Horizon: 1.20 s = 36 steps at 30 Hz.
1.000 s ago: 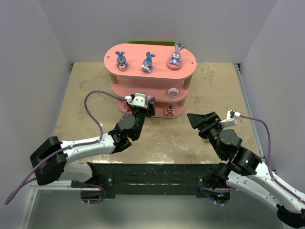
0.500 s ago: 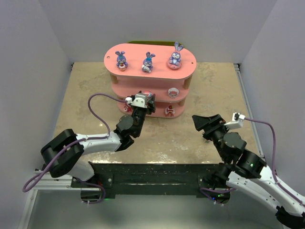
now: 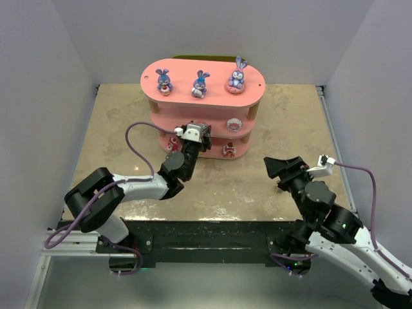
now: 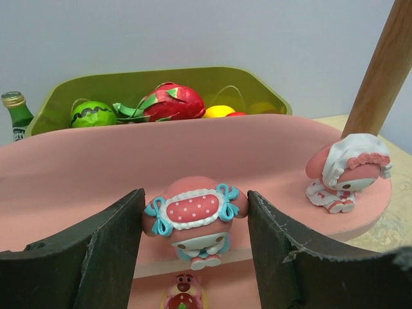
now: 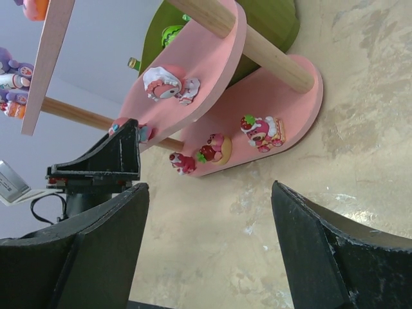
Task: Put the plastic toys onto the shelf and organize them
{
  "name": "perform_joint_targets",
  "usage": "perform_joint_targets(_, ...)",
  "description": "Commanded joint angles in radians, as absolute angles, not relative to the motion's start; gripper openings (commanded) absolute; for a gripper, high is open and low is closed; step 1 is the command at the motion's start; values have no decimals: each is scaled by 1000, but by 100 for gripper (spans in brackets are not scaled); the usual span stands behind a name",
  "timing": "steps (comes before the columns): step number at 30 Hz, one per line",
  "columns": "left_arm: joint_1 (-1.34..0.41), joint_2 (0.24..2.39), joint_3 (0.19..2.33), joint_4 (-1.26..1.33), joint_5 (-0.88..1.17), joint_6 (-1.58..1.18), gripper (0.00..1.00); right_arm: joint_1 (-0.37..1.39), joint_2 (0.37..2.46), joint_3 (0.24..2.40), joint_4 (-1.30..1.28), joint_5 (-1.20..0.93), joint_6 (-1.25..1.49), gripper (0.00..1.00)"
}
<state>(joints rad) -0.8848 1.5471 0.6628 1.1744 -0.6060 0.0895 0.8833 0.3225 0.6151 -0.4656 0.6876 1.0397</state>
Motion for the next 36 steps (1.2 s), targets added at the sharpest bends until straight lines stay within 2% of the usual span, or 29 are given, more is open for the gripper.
perform_joint_targets(1,-877,1548,750,1148,-627,63,0,884,301,647,-492,729,1054,80)
perform_joint_targets(15,-848,1582,779,1085,-657,60,0,882,337,638,-469,707,1066,79)
perform_joint_targets(29,-847,1626,775,1101,-707,130,8,882,348,618,-439,713,1052,79)
perform_joint_targets(36,-847,1632,787,1085,-693,127,20,884,351,614,-437,709,1055,79)
